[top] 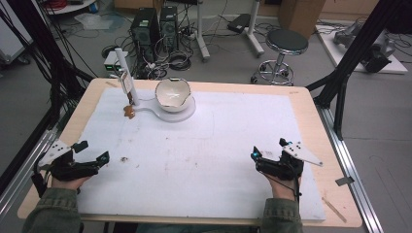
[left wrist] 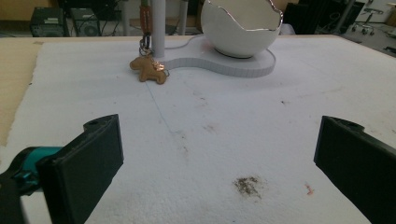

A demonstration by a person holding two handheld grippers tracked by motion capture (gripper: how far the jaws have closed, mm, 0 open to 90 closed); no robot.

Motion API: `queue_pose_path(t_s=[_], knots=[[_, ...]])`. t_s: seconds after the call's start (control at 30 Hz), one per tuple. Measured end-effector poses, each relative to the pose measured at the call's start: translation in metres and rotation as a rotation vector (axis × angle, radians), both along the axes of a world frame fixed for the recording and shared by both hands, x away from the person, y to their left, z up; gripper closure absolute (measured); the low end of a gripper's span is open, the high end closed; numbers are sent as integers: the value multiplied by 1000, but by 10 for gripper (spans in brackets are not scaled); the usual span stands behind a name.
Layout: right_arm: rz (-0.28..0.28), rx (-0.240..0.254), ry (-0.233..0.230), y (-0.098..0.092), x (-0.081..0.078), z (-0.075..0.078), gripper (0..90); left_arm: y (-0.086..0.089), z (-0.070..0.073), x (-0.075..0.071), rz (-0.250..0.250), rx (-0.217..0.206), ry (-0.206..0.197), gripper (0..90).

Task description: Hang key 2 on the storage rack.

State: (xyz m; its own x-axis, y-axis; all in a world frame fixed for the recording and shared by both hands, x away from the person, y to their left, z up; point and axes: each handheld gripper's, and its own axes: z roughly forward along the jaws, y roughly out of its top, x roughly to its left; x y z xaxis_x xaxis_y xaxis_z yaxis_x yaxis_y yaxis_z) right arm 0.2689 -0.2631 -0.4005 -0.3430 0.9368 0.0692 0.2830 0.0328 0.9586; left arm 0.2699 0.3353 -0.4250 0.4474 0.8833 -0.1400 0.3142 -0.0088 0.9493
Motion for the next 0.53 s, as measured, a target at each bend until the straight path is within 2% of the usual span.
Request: queue_pose_path(t_s=[0.23, 0.53], knots=[[-34, 28, -17, -8, -9, -8, 3, 0, 0, 0, -3, 2, 0, 17], [-37, 49, -16, -13, -10, -10, 3, 0, 0, 0, -4, 3, 1, 17]])
